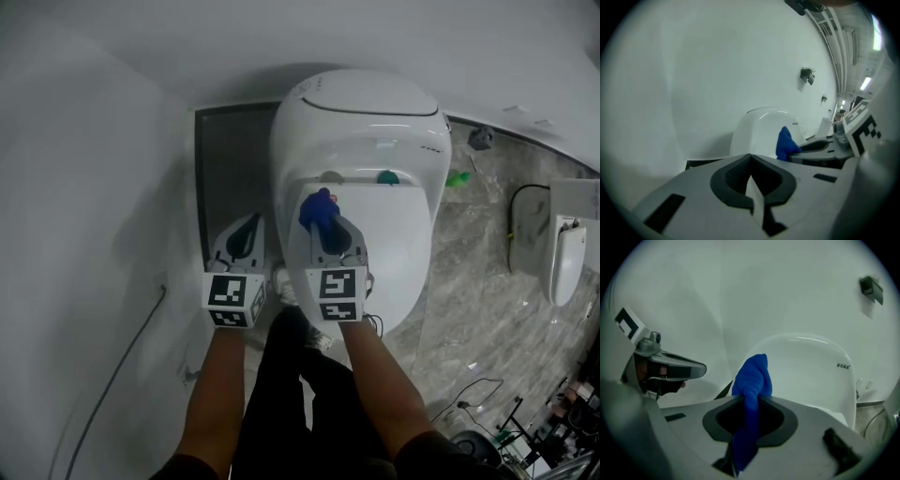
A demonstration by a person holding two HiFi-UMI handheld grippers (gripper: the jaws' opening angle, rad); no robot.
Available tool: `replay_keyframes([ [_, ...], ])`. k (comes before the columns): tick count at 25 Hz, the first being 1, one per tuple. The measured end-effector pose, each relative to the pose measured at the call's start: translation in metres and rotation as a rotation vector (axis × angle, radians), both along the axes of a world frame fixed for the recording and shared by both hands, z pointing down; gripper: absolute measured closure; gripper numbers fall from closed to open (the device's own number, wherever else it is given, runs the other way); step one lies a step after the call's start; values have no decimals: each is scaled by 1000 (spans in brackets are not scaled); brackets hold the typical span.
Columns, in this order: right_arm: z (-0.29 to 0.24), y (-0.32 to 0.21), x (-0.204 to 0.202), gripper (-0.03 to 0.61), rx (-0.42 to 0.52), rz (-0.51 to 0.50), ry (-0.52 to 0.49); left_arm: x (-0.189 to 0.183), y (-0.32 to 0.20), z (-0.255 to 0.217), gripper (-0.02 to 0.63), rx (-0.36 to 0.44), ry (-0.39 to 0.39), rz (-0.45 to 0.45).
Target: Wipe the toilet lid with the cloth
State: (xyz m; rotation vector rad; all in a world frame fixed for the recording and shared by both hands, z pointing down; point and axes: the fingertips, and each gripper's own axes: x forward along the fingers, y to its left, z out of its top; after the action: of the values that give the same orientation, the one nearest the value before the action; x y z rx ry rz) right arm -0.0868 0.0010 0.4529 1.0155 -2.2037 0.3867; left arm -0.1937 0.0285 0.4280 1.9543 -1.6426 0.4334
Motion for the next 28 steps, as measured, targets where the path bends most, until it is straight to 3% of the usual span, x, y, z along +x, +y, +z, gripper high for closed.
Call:
replay_keyframes([
  [5, 40, -21, -23, 511, -8, -45, 153, -2, -20, 22, 604, -38, 25, -18],
  [14, 65, -23, -21, 511, -12, -85, 231, 2, -21, 54, 604, -86, 6, -28],
  [22, 62, -25, -11, 511, 8, -141, 215, 31, -22, 57, 604, -97, -37, -57],
  [28, 59, -32, 25, 511, 27, -142, 212, 65, -30, 58, 604, -110, -3, -70],
])
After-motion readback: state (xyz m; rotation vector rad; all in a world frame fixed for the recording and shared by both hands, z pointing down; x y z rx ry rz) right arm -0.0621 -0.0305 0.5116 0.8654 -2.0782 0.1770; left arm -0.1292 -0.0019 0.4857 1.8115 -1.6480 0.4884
